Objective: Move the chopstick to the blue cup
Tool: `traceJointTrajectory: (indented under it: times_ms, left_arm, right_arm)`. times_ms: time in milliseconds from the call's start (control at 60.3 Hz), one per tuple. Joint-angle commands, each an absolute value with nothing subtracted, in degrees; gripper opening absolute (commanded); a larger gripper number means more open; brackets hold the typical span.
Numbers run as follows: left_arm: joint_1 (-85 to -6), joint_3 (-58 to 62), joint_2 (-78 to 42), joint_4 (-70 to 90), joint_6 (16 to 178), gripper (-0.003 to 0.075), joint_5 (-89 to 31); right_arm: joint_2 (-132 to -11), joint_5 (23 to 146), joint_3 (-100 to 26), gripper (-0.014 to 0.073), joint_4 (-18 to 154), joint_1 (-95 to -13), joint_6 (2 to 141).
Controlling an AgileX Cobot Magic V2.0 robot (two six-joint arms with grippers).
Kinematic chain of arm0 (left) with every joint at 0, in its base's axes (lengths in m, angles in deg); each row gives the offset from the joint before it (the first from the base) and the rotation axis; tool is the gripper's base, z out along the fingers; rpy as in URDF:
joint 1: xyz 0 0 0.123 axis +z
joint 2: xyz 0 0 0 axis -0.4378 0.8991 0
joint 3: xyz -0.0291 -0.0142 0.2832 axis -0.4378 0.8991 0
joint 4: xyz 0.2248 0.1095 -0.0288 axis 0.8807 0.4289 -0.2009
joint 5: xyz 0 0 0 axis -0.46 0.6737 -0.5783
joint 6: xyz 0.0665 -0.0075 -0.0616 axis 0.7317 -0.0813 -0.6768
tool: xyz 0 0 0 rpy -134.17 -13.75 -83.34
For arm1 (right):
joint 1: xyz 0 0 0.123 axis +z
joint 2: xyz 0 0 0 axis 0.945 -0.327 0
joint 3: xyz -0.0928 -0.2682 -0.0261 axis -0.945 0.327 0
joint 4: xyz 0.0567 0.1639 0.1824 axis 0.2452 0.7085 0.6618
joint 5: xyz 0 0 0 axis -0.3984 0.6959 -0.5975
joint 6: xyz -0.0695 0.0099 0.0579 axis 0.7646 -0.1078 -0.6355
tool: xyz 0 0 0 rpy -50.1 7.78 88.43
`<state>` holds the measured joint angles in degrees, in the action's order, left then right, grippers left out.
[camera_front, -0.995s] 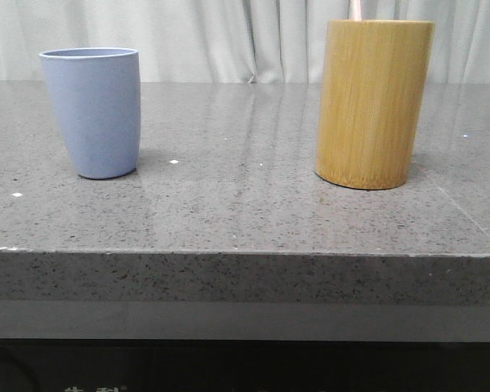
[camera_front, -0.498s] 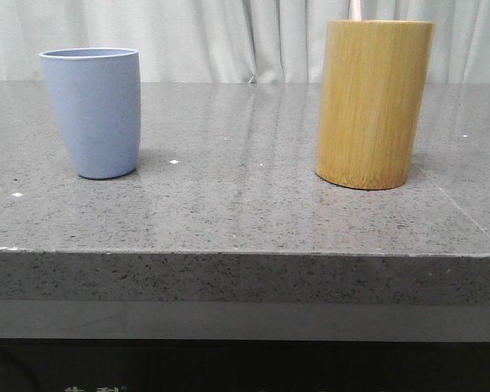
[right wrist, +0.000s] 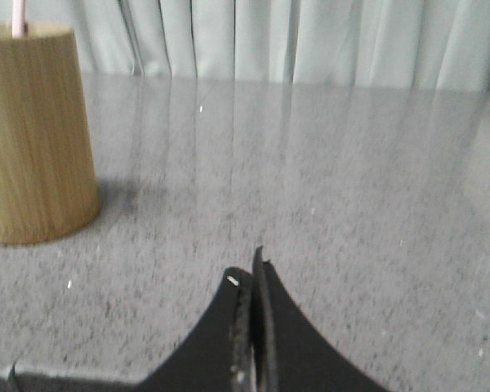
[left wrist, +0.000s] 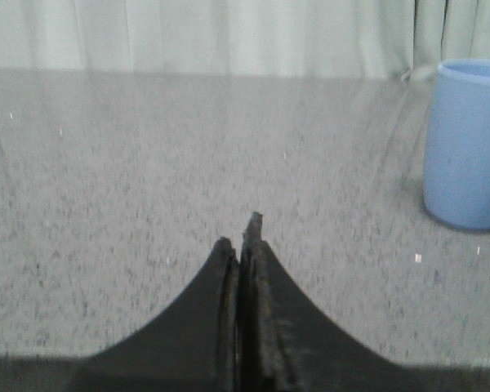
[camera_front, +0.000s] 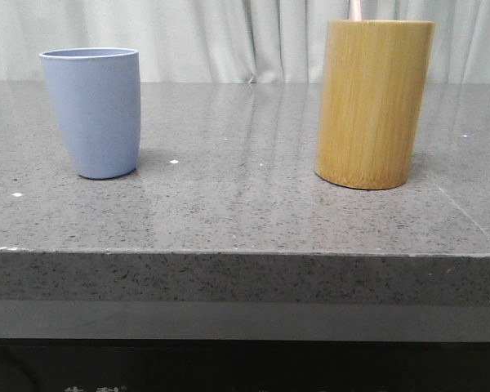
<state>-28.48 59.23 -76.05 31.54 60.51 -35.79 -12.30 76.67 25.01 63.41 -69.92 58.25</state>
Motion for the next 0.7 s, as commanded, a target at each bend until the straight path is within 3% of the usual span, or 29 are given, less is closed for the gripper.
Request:
traceJointTrajectory:
  times_ms: [0,133,282,481,680]
  left_arm:
    - [-28.46,59.11,-77.26,29.20,60.25,-0.0019,-45.41]
    - [-28.46,55.28,-77.26,29.19,60.25,-0.0019,-47.33]
    - [-28.46,45.26,-75.08,29.30,60.25,-0.0019,-39.18]
    - [-28.46,34.13,-64.09,30.01,60.25,-0.0019,-32.36]
    - [-28.46,30.83,-56.01,31.69,60.30,-0.0019,-33.80]
  right_arm:
    - [-11.22,70.12,22.47,-0.0113,63.19,-70.26,58.42]
    - [-11.25,73.14,16.85,-0.0113,63.19,-70.26,58.42]
    - [-12.50,79.58,7.77,-0.0113,63.19,-70.26,58.42]
    - [-23.51,90.88,-4.06,-0.0113,63.19,-70.26,58.42]
    - [-33.09,91.51,-9.99,-0.0113,63.63,-70.26,58.42]
